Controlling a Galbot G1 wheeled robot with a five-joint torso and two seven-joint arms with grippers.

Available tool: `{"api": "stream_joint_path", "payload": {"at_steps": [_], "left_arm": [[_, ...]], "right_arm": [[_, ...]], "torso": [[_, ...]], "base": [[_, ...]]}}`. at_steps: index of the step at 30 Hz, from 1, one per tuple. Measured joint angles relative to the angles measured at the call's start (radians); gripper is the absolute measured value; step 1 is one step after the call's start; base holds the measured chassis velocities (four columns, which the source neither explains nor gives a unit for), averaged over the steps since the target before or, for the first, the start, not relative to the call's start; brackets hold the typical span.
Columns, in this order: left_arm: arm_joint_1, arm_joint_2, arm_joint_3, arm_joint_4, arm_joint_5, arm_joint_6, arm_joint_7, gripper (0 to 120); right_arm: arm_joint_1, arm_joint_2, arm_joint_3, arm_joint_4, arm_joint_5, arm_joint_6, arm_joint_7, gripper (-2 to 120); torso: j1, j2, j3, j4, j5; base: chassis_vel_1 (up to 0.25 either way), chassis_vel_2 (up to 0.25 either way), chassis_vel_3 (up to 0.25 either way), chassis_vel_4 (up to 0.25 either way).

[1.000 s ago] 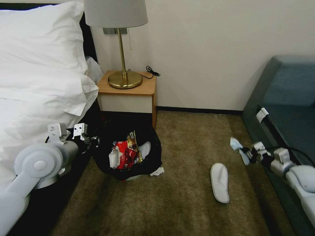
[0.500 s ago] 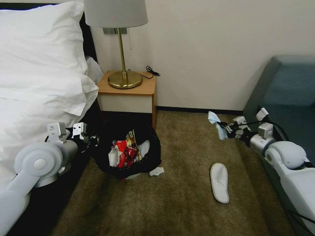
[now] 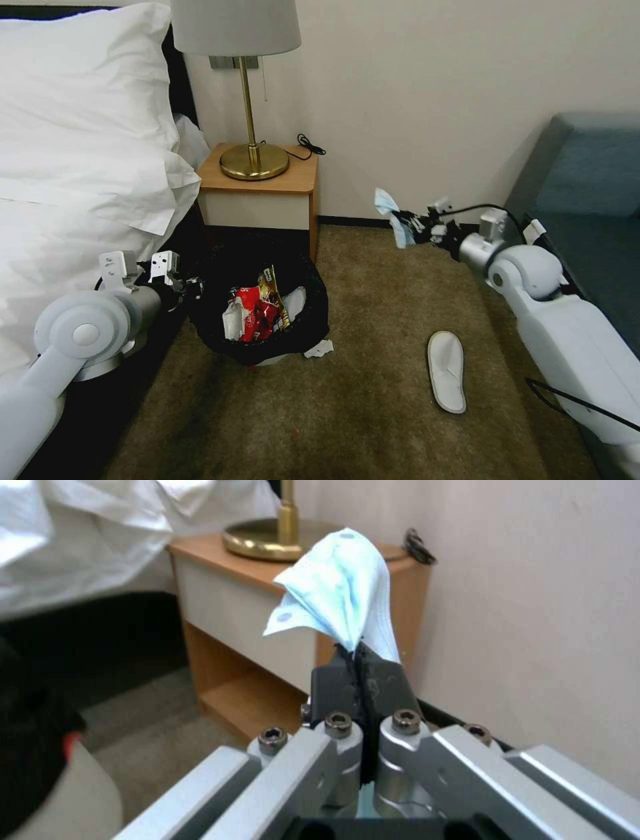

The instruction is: Pick up the trash bin, then pick up the garbage on the floor and place it into the trash bin.

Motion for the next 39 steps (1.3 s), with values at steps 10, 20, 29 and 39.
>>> {"api": "stream_joint_path", "payload": {"at_steps": [10,20,29,39], "left_arm": [[-0.014,-0.008,0.018,0.023,0.008,0.0,0.019,3],[-0.021,-0.015,0.025,0.032,0.009,0.0,0.017,3],[-0.019,-0.031,0.026,0.037,0.017,0.0,0.017,3],[-0.024,-0.034,0.025,0.042,0.019,0.0,0.024,3]], "right_arm": [[0.066,0.087,-0.091,0.03,0.137,-0.009,0.046,0],[0.141,0.228,-0.251,-0.001,0.238,0.084,0.074,0],[0.138,0.211,-0.335,0.027,0.236,0.086,0.043,0],[0.12,0.147,-0.397,0.049,0.157,0.081,0.003,0]], "torso": [[0.0,0.0,0.0,-0.0002,0.0001],[0.0,0.0,0.0,0.0001,0.0],[0.0,0.0,0.0,-0.0001,0.0001],[0.0,0.0,0.0,-0.0003,0.0002]], "base": [[0.0,0.0,0.0,0.0],[0.0,0.0,0.0,0.0],[0.0,0.0,0.0,0.0],[0.0,0.0,0.0,0.0]]}}
